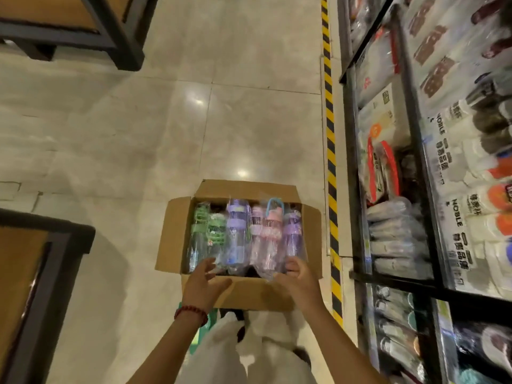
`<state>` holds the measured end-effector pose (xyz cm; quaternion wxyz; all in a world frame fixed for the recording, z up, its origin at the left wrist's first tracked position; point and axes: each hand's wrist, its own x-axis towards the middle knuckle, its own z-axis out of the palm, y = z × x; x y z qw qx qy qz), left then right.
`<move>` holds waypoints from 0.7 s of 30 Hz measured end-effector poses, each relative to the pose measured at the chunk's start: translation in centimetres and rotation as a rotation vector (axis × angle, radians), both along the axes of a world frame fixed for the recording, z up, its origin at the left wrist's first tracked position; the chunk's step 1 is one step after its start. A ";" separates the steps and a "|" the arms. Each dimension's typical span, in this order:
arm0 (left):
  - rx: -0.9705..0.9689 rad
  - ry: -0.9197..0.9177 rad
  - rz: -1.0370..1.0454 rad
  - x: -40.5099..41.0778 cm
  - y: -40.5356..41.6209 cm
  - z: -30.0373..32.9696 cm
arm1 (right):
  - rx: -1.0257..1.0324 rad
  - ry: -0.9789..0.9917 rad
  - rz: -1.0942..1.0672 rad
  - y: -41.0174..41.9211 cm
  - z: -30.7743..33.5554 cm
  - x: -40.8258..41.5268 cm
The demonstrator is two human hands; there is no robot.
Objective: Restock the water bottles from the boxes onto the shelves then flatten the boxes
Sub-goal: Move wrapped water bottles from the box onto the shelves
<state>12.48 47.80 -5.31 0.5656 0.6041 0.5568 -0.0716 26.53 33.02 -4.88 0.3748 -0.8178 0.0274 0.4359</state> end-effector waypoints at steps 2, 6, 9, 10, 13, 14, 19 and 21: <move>-0.029 0.030 -0.041 1.1 2.1 -2.8 | -0.038 0.016 -0.006 2.1 -2.8 1.2; -0.058 0.089 -0.072 2.9 5.1 -9.6 | -0.119 0.022 -0.002 4.5 -8.9 3.2; -0.083 0.122 -0.083 4.4 6.3 -15.1 | -0.161 0.022 0.019 5.7 -13.8 4.7; -0.091 0.138 -0.092 4.9 6.5 -16.8 | -0.179 0.012 0.038 6.0 -15.3 5.2; -0.078 0.186 -0.108 6.3 7.0 -21.9 | -0.204 -0.054 0.082 6.5 -20.1 6.7; -0.064 0.197 -0.113 6.8 7.0 -23.3 | -0.223 -0.077 0.094 6.5 -21.6 7.1; 0.004 0.254 -0.118 9.0 7.0 -28.8 | -0.326 -0.109 0.042 6.5 -27.2 8.5; 0.039 0.275 -0.107 9.6 6.8 -30.2 | -0.339 -0.093 0.043 6.6 -29.0 8.5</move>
